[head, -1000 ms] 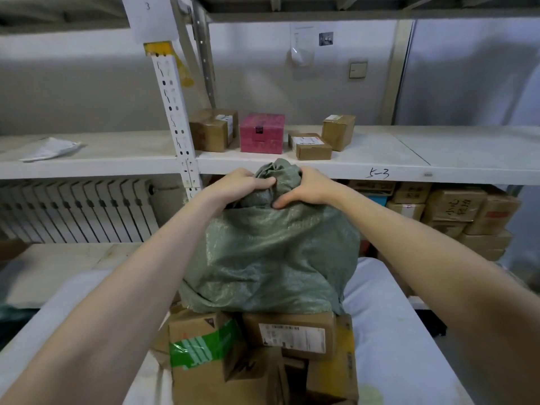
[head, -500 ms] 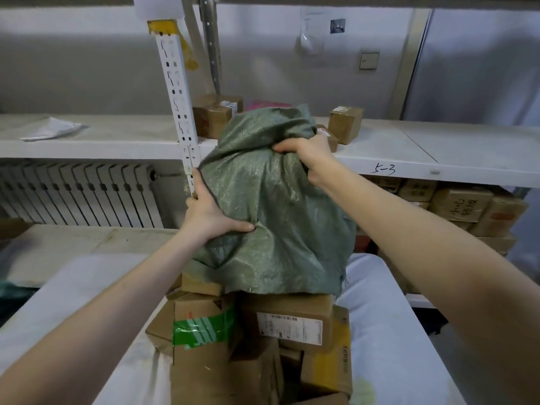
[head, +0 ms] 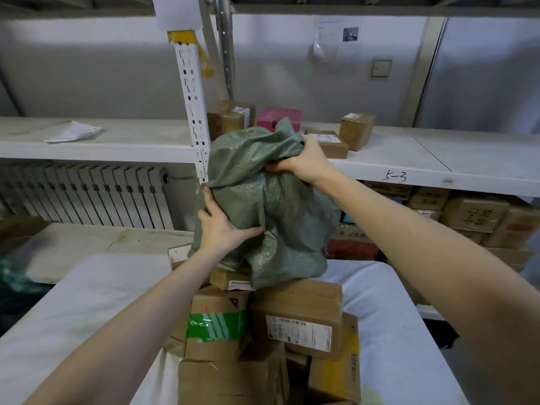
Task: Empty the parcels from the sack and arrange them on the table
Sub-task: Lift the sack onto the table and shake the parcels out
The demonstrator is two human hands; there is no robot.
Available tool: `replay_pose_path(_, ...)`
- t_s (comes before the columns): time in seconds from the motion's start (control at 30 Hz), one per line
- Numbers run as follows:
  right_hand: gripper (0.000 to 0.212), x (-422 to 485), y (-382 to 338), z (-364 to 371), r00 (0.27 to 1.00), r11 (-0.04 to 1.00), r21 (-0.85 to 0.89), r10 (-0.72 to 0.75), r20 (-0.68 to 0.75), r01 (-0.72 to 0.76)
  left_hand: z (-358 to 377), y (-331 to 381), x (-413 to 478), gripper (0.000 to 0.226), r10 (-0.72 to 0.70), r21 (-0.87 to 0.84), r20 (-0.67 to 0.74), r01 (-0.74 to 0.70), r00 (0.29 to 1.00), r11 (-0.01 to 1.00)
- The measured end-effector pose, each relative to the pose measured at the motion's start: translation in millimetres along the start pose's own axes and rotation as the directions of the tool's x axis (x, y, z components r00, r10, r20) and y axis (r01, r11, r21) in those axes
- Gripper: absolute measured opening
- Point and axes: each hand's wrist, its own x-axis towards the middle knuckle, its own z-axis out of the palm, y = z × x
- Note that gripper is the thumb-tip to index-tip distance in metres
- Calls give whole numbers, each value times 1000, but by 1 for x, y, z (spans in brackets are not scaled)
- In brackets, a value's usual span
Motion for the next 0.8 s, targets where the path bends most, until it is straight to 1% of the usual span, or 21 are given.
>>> replay_pose_path(0.07, 42, 1, -12, 0, 996, 998, 54, -37, -84, 42, -7, 6, 6, 144, 22, -58, -8, -22, 1000, 998)
replay_pose_path(0.13, 42, 5, -17, -6, 974, 984, 154, -55, -220, 91, -13, 18, 12, 142, 70, -98, -21, -72, 997, 993)
replay_pose_path(0.2, 42, 10, -17, -13, 940, 968, 216, -51, -338, 130, -14, 29, 16, 140, 114, -105, -21, -116, 993, 988)
replay_pose_path(0.23, 45, 12, -14, -15, 931, 968, 222, -33, -363, 120, -12, 32, 17, 138, 125, -91, -9, -125, 992, 988)
replay_pose_path(0.3, 54, 10, -10, -16, 939, 981, 193, 46, -342, 22, -9, 30, 19, 136, 108, -42, 46, -106, 993, 993)
replay_pose_path(0.33, 56, 8, -6, -15, 946, 985, 166, 86, -311, -35, -7, 26, 19, 135, 82, -15, 79, -82, 993, 997)
replay_pose_path(0.37, 57, 5, -4, -15, 951, 986, 156, 107, -292, -63, -6, 23, 20, 134, 61, 9, 108, -63, 992, 998)
replay_pose_path(0.43, 54, 1, -4, -18, 942, 973, 230, 105, -318, -31, -7, 24, 22, 131, 57, 19, 120, -59, 991, 998)
replay_pose_path(0.53, 46, 1, -1, -36, 904, 936, 347, 93, -418, 65, -14, 49, 30, 128, 148, -9, 57, -148, 987, 989)
replay_pose_path(0.6, 54, -2, 11, -43, 910, 935, 351, 107, -401, 44, -14, 58, 32, 135, 169, 35, 65, -171, 984, 985)
replay_pose_path(0.63, 61, -6, 19, -45, 920, 947, 320, 117, -373, 9, -11, 58, 32, 137, 149, 77, 103, -158, 983, 985)
replay_pose_path(0.7, 64, -11, 31, -44, 945, 976, 215, 112, -308, -46, -6, 50, 32, 137, 73, 147, 210, -106, 975, 984)
replay_pose_path(0.73, 65, -12, 32, -44, 957, 986, 162, 94, -274, -51, -6, 46, 32, 137, 41, 164, 268, -88, 963, 982)
replay_pose_path(0.8, 78, -12, 25, -46, 974, 995, 91, 70, -214, -51, -12, 47, 34, 141, 20, 174, 380, -93, 925, 980)
